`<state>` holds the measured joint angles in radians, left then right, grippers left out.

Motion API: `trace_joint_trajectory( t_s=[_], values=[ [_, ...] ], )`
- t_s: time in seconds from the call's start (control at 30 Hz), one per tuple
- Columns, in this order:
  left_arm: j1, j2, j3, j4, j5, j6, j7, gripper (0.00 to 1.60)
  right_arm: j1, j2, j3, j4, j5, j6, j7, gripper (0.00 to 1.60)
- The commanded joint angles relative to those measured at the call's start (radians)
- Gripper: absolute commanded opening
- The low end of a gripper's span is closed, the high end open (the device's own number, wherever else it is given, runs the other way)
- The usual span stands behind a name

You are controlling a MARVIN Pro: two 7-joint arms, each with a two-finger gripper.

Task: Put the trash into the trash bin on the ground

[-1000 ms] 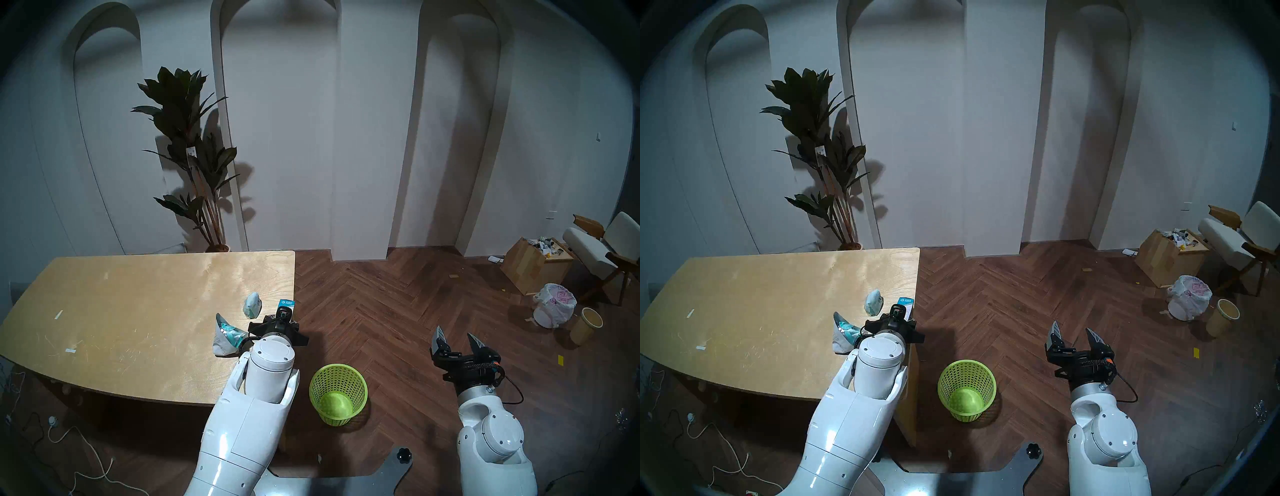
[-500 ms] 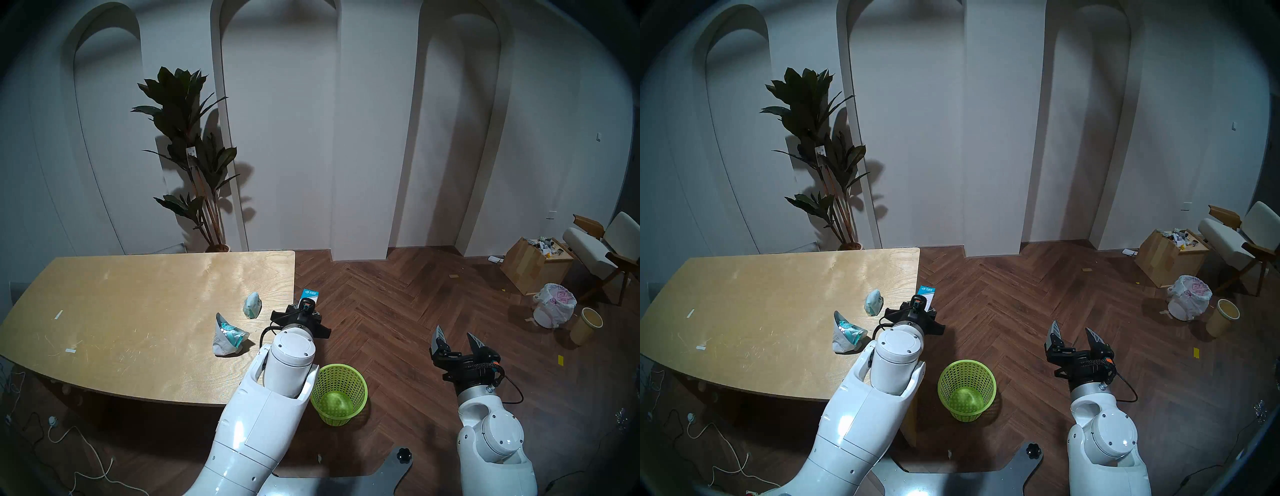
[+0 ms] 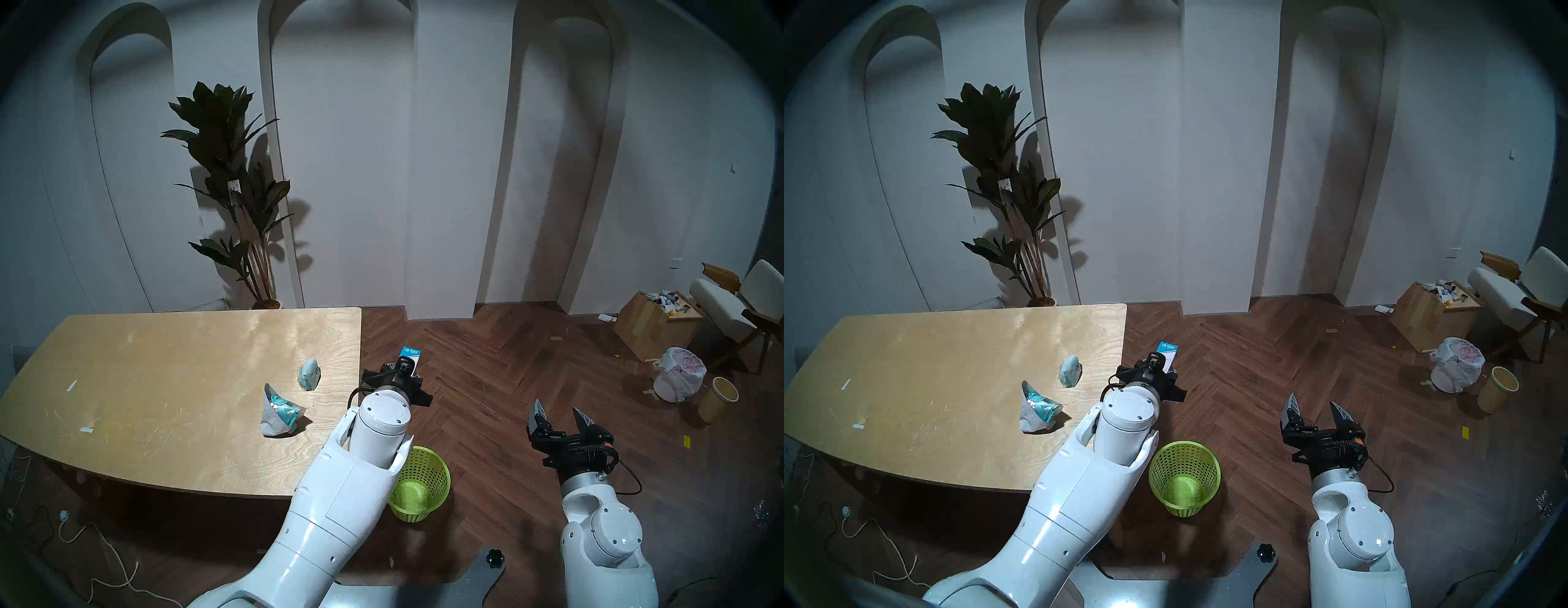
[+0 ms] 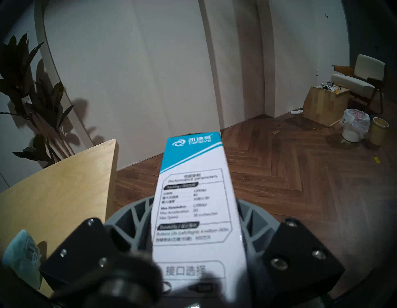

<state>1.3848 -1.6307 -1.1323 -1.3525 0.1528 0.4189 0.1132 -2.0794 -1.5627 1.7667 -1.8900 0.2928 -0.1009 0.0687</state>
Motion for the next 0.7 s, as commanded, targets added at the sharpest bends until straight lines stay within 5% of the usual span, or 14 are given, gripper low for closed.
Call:
trace_joint_trajectory(
  t_s=[0.0, 0.67],
  values=[
    [-0.112, -0.046, 0.003, 0.101, 0.009, -0.048, 0.004, 0.0, 0.005, 0.0, 0.002, -0.02, -0.001, -0.008, 0.0, 1.6],
    [-0.278, -0.155, 0.011, 0.444, 0.037, -0.16, 0.058, 0.0, 0.005, -0.002, 0.005, -0.021, -0.002, -0.008, 0.005, 1.6]
  ],
)
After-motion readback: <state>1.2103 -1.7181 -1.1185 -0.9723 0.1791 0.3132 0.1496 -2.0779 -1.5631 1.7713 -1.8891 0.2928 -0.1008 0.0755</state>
